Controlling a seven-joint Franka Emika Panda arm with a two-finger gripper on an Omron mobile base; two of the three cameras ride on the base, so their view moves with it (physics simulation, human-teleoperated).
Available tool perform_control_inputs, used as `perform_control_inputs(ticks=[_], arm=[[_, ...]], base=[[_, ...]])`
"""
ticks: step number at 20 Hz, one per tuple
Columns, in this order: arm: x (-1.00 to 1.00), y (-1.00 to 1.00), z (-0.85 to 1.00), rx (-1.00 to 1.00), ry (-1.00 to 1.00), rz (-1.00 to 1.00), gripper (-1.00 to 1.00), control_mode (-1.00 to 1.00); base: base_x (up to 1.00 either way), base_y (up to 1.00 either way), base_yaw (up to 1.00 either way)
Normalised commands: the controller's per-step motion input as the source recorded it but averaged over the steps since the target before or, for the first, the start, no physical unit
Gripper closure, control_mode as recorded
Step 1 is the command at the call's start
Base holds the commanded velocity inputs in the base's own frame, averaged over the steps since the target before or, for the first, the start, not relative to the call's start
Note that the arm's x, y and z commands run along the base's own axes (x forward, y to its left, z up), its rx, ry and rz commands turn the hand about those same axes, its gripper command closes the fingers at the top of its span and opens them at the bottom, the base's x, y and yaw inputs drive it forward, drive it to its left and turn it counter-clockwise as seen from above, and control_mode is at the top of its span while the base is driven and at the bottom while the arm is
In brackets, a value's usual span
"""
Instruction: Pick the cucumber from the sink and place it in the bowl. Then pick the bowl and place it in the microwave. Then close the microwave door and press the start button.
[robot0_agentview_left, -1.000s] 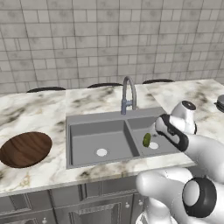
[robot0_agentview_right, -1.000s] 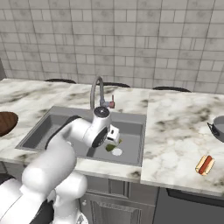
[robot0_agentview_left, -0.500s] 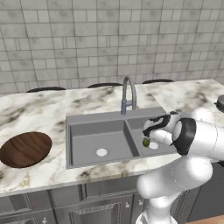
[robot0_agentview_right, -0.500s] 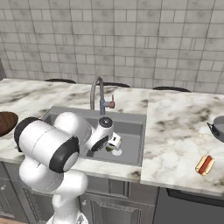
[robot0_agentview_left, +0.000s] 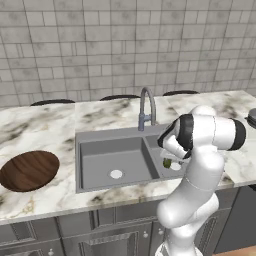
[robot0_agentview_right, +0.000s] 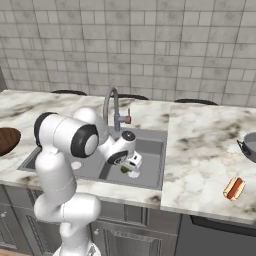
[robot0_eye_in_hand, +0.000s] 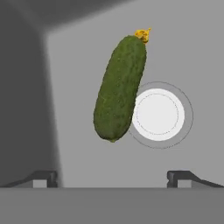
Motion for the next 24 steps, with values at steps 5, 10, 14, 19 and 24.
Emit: perform_control_inputs(ticks=[5, 10, 14, 19, 24], arm=[[0.46, -0.07, -0.26, 0.02, 0.05, 0.0, -1.0, -1.0], [0.46, -0.01, -0.37, 0.0, 0.0, 0.0, -1.0, -1.0], [0.17, 0.0, -0.39, 0.0, 0.0, 0.02, -1.0, -1.0], [0.0, 0.0, -0.32, 0.0, 0.0, 0.01, -1.0, -1.0], [0.03, 0.0, -0.1, 0.0, 0.0, 0.0, 1.0, -1.0]], base=[[0.0, 0.0, 0.0], [0.0, 0.0, 0.0], [0.0, 0.0, 0.0], [0.0, 0.0, 0.0], [0.0, 0.0, 0.0]])
